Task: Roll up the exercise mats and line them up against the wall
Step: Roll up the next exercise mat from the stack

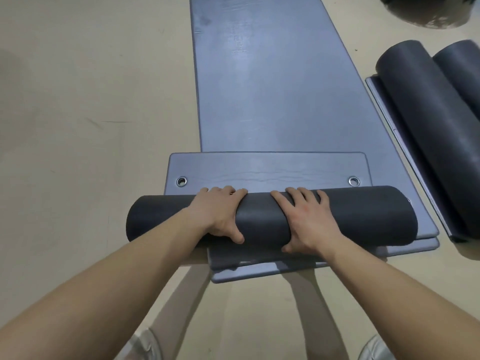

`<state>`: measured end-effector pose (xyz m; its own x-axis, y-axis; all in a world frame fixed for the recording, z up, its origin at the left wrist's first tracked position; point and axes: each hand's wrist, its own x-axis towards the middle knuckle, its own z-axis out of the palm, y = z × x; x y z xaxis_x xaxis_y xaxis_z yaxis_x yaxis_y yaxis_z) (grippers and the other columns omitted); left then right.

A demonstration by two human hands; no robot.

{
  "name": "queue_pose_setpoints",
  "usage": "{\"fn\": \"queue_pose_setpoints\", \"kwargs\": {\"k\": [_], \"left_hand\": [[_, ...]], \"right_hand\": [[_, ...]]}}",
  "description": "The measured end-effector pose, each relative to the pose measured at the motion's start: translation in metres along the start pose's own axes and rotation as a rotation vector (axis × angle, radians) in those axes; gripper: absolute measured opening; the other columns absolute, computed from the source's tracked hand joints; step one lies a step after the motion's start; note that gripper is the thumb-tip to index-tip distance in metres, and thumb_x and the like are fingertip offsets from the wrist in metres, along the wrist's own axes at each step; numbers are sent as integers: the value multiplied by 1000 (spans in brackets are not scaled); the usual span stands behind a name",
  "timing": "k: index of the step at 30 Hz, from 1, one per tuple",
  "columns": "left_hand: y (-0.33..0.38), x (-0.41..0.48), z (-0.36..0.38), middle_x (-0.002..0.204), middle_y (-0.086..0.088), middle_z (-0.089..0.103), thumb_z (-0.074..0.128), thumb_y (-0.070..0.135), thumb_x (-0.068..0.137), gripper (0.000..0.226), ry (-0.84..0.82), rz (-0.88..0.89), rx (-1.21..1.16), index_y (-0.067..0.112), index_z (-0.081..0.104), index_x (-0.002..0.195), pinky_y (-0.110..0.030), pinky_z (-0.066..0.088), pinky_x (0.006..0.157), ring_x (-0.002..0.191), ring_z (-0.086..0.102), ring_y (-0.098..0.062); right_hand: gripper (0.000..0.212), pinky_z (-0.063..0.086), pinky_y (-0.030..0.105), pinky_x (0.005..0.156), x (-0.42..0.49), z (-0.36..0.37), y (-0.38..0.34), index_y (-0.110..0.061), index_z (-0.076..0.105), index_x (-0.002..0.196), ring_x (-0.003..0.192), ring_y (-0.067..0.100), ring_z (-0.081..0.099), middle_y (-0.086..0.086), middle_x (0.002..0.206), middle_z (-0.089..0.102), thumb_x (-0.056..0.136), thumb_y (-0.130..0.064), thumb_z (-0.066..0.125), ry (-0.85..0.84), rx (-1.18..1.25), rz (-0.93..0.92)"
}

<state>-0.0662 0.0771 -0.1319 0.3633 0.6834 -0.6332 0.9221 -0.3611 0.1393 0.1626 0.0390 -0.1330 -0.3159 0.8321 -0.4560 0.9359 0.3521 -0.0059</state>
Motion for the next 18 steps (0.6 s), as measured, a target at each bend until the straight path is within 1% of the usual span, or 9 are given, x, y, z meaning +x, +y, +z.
{"fn": "queue_pose_setpoints", "kwargs": {"k": [2, 3, 5, 7, 10, 12, 15, 17, 18], "left_hand": [[11, -7, 15, 157, -7, 31, 80, 75, 58, 135, 135, -5, 139, 28, 5, 160, -54, 31, 117, 140, 38, -33], [9, -5, 14, 158, -7, 31, 81, 75, 57, 137, 162, -7, 139, 29, 4, 160, -54, 31, 117, 141, 38, -33], [-5, 11, -3, 151, -3, 42, 84, 74, 52, 135, 131, -6, 56, 34, 11, 158, -50, 39, 111, 133, 47, -31], [-24, 34, -32, 141, 2, 53, 89, 70, 46, 131, 13, 5, -103, 39, 22, 155, -46, 46, 104, 125, 55, -28], [-39, 58, -54, 139, 7, 58, 96, 62, 43, 127, -111, 17, -257, 43, 32, 152, -44, 45, 109, 128, 55, -26], [-45, 59, -51, 148, 4, 52, 91, 69, 48, 129, -23, -8, -218, 40, 28, 157, -45, 41, 113, 135, 50, -27], [-65, 40, -27, 159, 2, 39, 69, 87, 51, 132, 226, -37, -89, 35, 19, 161, -44, 31, 118, 143, 40, -26], [-76, 39, -22, 159, 2, 37, 60, 93, 43, 140, 251, -39, -24, 34, 15, 161, -45, 29, 117, 142, 40, -27], [-80, 45, -28, 156, 2, 40, 60, 95, 39, 143, 220, -53, -23, 34, 16, 161, -46, 33, 115, 139, 44, -28]], "right_hand": [[134, 25, 57, 117, 22, -20, 11, -38, 5, 157, 142, 29, 33, 3, 156, 32, 53, -73, 82, -91, 53, -20], [136, 28, 57, 115, 33, -31, 16, -39, 6, 157, 141, 29, 37, 2, 155, 34, 51, -75, 83, -142, 75, -27], [138, 30, 58, 114, 46, -38, 20, -39, 7, 158, 139, 30, 39, 2, 155, 37, 49, -79, 81, -161, 94, -11], [139, 25, 59, 116, 47, -33, 13, -36, 7, 159, 142, 32, 35, 4, 157, 34, 49, -83, 78, -43, 60, 61], [141, 16, 62, 119, 38, -11, -7, -25, 7, 158, 145, 36, 26, 10, 157, 27, 50, -78, 83, 149, -62, 96], [139, 17, 61, 118, 51, -13, -1, -26, 9, 157, 143, 35, 29, 9, 155, 30, 50, -78, 82, 162, -65, 84], [138, 30, 55, 112, 86, -37, 17, -29, 19, 153, 135, 31, 42, 4, 149, 41, 42, -86, 77, 71, -38, 24], [138, 37, 52, 106, 108, -56, 25, -32, 25, 152, 130, 30, 48, 1, 144, 47, 38, -88, 78, -22, -3, -10], [139, 39, 50, 104, 116, -64, 28, -33, 26, 153, 129, 29, 49, -1, 143, 48, 37, -86, 80, -73, 34, -17]]}}
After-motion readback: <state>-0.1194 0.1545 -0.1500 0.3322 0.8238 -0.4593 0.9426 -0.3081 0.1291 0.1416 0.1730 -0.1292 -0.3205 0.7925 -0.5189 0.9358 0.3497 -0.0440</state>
